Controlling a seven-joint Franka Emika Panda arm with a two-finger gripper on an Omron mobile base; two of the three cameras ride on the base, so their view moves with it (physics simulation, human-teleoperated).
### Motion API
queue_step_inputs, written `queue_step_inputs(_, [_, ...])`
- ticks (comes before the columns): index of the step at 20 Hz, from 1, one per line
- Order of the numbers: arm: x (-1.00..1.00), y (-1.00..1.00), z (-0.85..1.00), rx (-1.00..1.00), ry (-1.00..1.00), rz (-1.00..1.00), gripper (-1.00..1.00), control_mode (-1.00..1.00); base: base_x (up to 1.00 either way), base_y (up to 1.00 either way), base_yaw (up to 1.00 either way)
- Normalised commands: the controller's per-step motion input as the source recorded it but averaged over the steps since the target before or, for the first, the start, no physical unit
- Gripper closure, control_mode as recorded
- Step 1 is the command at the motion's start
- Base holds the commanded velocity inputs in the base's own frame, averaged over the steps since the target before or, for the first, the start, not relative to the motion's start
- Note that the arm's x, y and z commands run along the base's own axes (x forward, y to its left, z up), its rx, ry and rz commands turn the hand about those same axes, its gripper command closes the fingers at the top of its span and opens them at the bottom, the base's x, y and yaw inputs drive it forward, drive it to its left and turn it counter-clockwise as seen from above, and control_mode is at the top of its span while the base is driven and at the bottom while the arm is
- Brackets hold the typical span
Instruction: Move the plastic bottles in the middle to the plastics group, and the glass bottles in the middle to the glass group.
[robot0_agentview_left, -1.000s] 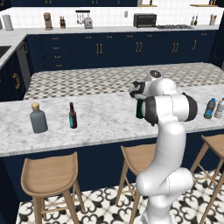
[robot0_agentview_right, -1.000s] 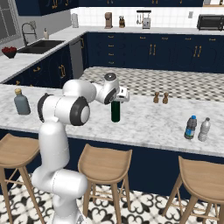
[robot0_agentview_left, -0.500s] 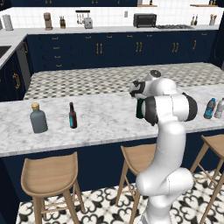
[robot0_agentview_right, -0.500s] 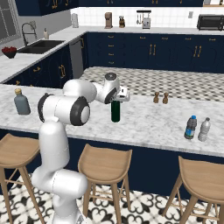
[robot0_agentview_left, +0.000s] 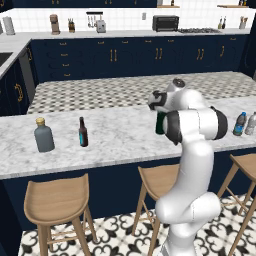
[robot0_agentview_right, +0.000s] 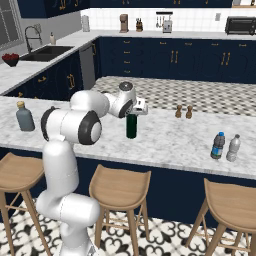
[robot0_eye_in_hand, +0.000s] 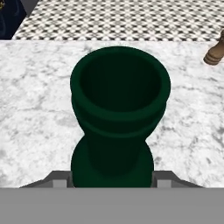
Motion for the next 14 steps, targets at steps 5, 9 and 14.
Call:
queue_step_inputs(5, [-0.33,0.52,0.40,0.00,-0.14,0.07,1.00,-1.00,0.00,0.00,0.00])
queue_step_inputs(9, [-0.25,0.75,0.29,0.00,-0.14,0.17,1.00,-1.00,0.00,0.00,0.00])
queue_step_inputs(14, [-0.18,1.00,0.15,0.00,0.00,0.29,1.00,-1.00,0.00,0.00,0.00])
